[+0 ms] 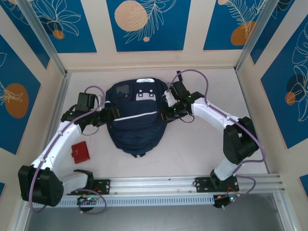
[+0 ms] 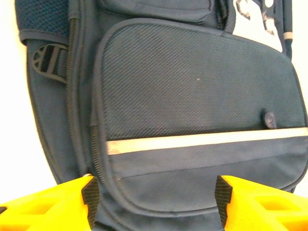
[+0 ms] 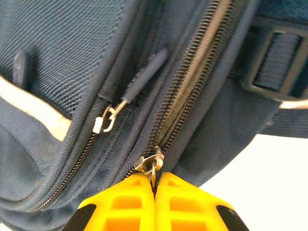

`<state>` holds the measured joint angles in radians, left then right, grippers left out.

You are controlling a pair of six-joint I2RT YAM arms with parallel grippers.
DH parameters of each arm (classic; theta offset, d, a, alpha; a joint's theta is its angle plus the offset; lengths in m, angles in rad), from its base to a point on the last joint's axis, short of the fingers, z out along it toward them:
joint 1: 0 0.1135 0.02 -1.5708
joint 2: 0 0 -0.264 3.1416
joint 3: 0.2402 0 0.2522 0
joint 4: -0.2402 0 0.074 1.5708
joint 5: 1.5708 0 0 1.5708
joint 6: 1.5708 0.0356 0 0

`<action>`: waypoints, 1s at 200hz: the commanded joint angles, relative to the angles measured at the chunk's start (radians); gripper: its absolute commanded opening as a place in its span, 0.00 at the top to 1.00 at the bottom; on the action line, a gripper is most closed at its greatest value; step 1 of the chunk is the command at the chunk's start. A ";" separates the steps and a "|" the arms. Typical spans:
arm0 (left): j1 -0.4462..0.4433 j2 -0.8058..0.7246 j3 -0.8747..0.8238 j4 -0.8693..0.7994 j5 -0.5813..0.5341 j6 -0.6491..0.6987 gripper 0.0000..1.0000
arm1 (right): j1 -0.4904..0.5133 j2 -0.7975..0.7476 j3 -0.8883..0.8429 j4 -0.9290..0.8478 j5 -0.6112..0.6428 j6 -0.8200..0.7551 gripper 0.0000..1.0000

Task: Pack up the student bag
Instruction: Zip the student bag at the center of the table.

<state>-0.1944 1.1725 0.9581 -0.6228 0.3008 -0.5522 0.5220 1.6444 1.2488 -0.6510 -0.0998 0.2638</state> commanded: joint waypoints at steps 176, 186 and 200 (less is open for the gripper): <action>-0.566 0.350 0.230 0.040 -0.272 0.831 0.35 | -0.003 0.078 0.068 0.034 -0.170 -0.116 1.00; -0.568 0.353 0.232 0.036 -0.254 0.854 0.34 | -0.006 0.078 0.067 0.034 -0.170 -0.115 1.00; -0.570 0.354 0.238 0.034 -0.231 0.868 0.34 | -0.009 0.078 0.067 0.033 -0.173 -0.115 1.00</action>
<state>-0.7555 1.5139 1.1625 -0.5537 0.0338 0.2043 0.5232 1.7123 1.2831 -0.6621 -0.2340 0.1516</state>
